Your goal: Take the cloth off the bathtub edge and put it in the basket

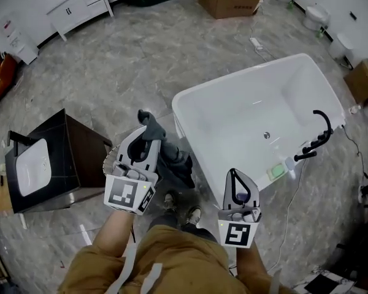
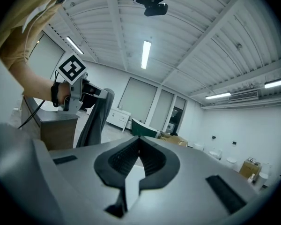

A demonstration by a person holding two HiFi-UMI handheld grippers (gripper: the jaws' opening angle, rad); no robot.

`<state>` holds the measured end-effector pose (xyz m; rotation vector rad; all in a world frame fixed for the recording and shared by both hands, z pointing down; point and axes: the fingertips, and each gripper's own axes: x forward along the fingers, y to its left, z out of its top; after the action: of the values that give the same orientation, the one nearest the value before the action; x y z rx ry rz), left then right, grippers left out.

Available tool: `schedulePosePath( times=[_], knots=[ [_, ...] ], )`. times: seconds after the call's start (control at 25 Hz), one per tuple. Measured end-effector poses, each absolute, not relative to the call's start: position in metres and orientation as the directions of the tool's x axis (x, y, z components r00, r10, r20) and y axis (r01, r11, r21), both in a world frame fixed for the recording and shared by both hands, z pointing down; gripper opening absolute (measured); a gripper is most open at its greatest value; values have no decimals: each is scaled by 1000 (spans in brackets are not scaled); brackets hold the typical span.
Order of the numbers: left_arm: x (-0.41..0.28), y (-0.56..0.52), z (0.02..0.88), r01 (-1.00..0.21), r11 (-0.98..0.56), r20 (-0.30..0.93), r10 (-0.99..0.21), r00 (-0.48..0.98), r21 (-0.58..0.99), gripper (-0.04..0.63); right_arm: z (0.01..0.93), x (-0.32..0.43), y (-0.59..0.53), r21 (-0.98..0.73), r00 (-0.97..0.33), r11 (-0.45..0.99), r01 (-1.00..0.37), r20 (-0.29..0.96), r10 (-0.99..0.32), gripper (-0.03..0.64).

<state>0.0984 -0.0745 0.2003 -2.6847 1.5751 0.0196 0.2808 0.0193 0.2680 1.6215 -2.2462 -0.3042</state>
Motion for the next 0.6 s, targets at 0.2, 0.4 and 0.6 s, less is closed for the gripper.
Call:
schedulePosePath(
  times=[0.2,0.4,0.6],
  knots=[
    [87,-50,147,-887,-458,-101,-881,462,-65,29,242,268,22,356,-331,336,-872,77,-941,5],
    [73,-14,112,-894,-440,-167,-878,448,-85,29,231,250,36,368,-373,368,-854,61,-926,5],
    [67,2,90,-914,-399,-210,-890,405,-71,29,224,247,32,339,-415,399,-852,26,-909,5]
  ],
)
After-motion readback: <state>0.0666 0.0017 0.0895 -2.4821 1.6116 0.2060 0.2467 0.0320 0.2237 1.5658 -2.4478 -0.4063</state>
